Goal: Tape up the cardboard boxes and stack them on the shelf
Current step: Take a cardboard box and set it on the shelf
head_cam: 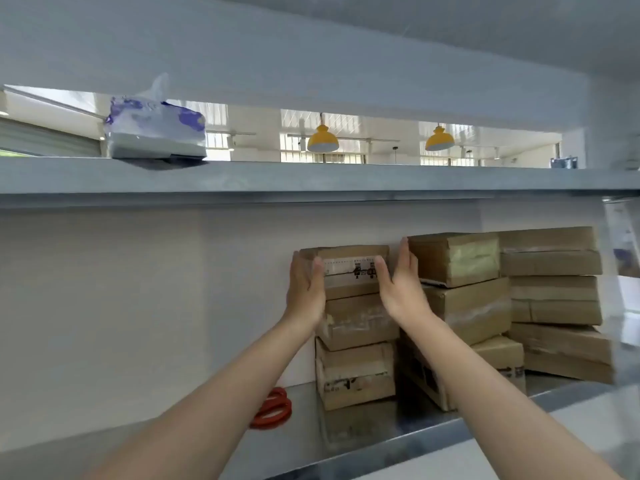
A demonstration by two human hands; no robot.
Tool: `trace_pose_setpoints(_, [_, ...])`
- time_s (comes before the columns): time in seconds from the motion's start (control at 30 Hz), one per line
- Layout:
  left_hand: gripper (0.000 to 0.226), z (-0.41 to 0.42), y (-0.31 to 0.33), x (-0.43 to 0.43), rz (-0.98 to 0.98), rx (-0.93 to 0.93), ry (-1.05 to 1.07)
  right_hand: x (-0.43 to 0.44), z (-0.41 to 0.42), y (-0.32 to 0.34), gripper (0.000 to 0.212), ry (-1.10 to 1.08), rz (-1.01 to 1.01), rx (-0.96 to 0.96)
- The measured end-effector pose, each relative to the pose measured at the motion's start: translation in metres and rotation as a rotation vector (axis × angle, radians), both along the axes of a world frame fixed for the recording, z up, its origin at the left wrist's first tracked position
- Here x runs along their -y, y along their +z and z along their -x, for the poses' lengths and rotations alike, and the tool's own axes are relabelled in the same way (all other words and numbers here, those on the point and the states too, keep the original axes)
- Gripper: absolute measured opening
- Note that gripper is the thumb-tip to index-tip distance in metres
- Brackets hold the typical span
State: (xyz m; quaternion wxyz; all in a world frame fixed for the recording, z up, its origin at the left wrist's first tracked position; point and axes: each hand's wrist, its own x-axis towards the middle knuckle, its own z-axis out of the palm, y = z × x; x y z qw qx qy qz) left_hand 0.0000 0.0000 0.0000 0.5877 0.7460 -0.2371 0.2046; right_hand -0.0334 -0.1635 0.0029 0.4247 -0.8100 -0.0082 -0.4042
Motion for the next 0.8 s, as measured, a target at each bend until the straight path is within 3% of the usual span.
trace_pose_setpoints(0.13, [0.084, 0.002, -0.003, 0.012, 0.082, 0.05, -0.073, -0.01, -0.005, -0.003, 0.071, 0.042, -0.107, -0.037])
trace_pose_setpoints(0.2, [0.089, 0.004, -0.005, 0.011, 0.113, 0.068, -0.08, -0.018, -0.001, -0.003, 0.064, 0.04, -0.127, 0.047])
trace_pose_setpoints(0.37, [0.04, 0.038, -0.001, -0.026, 0.182, 0.222, -0.152, -0.056, 0.017, -0.002, 0.059, 0.13, -0.148, 0.265])
trace_pose_setpoints(0.57, [0.059, 0.079, -0.036, -0.133, 0.179, 0.249, -0.06, -0.158, 0.051, -0.05, 0.066, 0.355, -0.115, 0.333])
trace_pose_setpoints(0.8, [0.068, 0.133, -0.1, -0.287, 0.153, 0.263, 0.092, -0.302, 0.085, -0.114, 0.075, 0.67, -0.083, 0.28])
